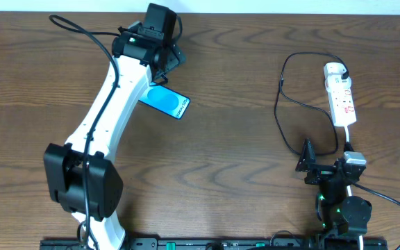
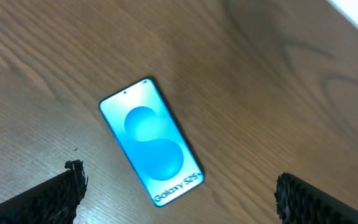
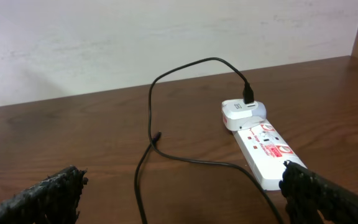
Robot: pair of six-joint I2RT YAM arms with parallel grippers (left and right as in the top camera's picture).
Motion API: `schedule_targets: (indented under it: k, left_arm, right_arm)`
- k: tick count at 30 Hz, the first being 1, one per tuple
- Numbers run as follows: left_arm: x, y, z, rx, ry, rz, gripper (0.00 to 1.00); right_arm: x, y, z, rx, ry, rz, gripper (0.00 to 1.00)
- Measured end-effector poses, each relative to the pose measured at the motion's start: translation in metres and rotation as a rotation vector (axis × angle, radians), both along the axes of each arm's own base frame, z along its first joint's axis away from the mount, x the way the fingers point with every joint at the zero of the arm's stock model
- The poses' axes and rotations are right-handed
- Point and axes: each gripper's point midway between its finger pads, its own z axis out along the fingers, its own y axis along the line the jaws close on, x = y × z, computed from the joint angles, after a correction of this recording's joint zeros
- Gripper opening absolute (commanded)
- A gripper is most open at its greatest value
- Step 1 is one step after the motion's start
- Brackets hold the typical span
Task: Plug charger to phone and switch on socket
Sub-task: 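Move the left gripper forward over the blue phone, then lower the left gripper and grasp the phone's top edge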
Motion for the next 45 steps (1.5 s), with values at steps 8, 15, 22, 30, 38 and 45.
schedule_targets:
  k: [8,15,22,30,38,45]
  left_arm:
    - [-0.011,0.008,-0.033,-0.009,0.110,0.128,0.99]
    - [-0.012,0.017,-0.078,-0.053,0.214,0.278,0.99]
    - [-0.011,0.013,-0.094,-0.079,0.243,0.306,0.99]
    - [-0.005,0.004,-0.116,-0.125,0.271,0.304,0.99]
    - [-0.003,0.000,-0.136,-0.131,0.299,0.302,0.99]
    - [0.000,0.000,-0.140,-0.134,0.294,0.303,0.99]
  right_arm:
    - [0.000,0.000,0.000,0.000,0.000,0.000,0.99]
    - [0.000,0.000,0.000,0.000,0.000,0.000,0.99]
    - [0.000,0.000,0.000,0.000,0.000,0.000,0.99]
    - [0.000,0.000,0.000,0.000,0.000,0.000,0.99]
    - [0.000,0.000,0.000,0.000,0.000,0.000,0.99]
    - [0.000,0.000,0.000,0.000,0.000,0.000,0.99]
